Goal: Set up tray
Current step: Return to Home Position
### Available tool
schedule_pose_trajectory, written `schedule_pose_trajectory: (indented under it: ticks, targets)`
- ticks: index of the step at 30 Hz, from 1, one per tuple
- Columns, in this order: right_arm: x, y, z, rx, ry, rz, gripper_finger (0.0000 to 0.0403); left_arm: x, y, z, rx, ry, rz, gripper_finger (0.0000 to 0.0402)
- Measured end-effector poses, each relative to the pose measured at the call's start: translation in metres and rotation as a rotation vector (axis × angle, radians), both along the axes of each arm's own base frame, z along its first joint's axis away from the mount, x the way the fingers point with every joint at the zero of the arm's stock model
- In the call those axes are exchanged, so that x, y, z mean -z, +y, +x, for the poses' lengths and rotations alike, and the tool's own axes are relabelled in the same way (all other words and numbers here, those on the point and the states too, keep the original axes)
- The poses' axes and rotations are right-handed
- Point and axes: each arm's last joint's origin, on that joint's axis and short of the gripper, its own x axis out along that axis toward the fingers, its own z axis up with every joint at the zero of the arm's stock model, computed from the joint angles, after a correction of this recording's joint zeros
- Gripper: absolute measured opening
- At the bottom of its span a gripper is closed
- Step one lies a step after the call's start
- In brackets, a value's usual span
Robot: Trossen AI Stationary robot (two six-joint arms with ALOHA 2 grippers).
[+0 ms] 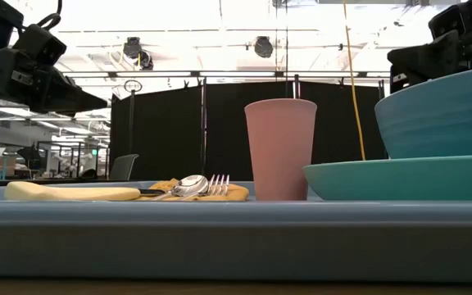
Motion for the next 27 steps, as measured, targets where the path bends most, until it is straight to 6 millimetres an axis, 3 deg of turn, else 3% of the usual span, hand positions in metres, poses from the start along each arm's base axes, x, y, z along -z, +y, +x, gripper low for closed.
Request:
schedule_pose_trajectory:
  ticks: [6, 11, 20, 27]
  targets:
    - [0.01, 0.002, 0.001, -0.016, 0.089, -0.024, 0.0, 0.007, -0.002, 0.003, 0.009, 0.079, 0.003, 0.0]
    - [0.005, 0.004, 0.001, -0.041, 0.037, -0.042, 0.0, 0.014, -0.002, 0.006, -0.006, 0.146, -0.013, 0.0]
    - [0.003, 0.014, 0.002, -0.068, 0.025, -0.011, 0.0, -0.002, -0.008, 0.011, 0.037, -0.025, 0.021, 0.0]
    - [0.0, 0.027, 0.002, -0.118, -0.023, -0.08, 0.0, -0.008, -0.016, 0.01, 0.069, -0.075, 0.137, 0.0]
